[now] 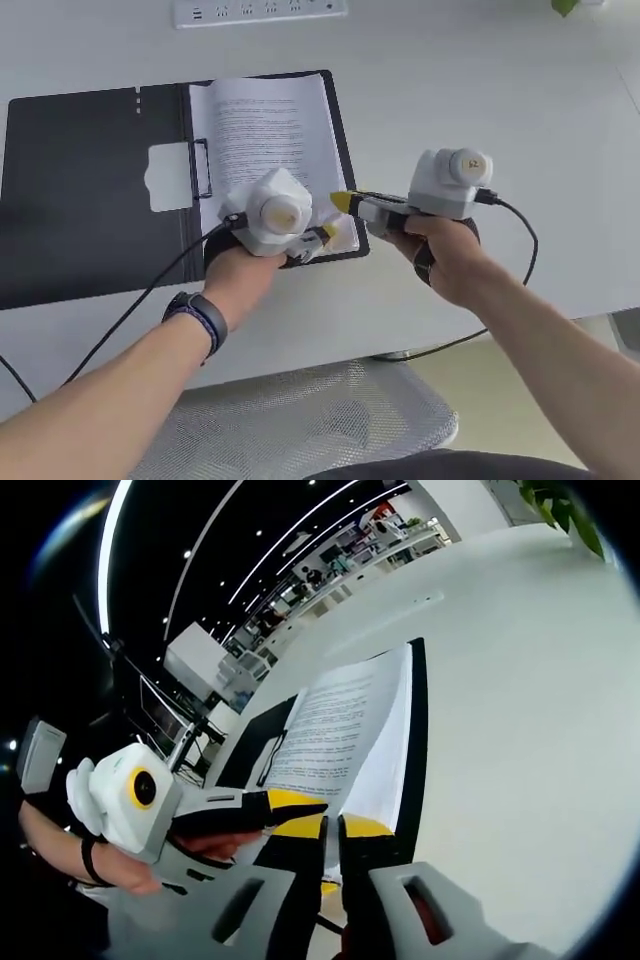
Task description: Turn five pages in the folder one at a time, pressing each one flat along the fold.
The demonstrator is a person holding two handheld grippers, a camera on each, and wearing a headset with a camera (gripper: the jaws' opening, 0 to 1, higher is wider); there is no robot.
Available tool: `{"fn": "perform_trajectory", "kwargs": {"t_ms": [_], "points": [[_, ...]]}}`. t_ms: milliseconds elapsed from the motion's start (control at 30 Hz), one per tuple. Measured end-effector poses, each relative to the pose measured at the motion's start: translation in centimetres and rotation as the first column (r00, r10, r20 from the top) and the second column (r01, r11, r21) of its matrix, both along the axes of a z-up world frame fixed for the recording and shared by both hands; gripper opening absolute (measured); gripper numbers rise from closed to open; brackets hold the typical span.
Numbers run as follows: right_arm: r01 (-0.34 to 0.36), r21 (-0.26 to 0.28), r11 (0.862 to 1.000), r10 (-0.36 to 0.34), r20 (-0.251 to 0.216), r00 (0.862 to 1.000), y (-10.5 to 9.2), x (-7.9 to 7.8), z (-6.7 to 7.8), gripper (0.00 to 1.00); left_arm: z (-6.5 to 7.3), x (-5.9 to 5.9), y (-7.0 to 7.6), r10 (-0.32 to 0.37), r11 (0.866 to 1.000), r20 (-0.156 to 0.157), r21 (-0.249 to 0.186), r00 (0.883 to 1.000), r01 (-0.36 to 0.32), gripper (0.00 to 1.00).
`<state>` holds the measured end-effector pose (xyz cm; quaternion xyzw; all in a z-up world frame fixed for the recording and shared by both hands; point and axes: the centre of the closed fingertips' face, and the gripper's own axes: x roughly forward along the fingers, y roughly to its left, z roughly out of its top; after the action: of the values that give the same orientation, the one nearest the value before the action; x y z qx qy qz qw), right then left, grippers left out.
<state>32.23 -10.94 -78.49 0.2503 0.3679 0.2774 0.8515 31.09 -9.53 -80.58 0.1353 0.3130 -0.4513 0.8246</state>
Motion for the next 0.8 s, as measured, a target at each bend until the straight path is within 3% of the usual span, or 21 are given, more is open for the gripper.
{"fn": "perform_trajectory", "kwargs": {"t_ms": [200,600,800], "points": [[0.021,0.014,1.000,-0.021,-0.008,1.000,-0.1,0.2,0.2,0.00,0.4,-0.4,0.0,-0.013,1.000,-0.028,-0.009,1.000,0.013,0.51],[0.052,0.036,0.998,-0.052,-0.009,0.999,-0.1,0.4,1.2,0.00,3.0,-0.5,1.1,-0.007,0.999,-0.008,-0.052,1.000,0.007,0.61],[0.063,0.046,0.997,-0.064,0.012,0.998,0.2,0.6,2.4,0.00,4.8,-0.3,2.7,0.013,0.997,0.010,-0.070,1.000,-0.012,0.65]]}}
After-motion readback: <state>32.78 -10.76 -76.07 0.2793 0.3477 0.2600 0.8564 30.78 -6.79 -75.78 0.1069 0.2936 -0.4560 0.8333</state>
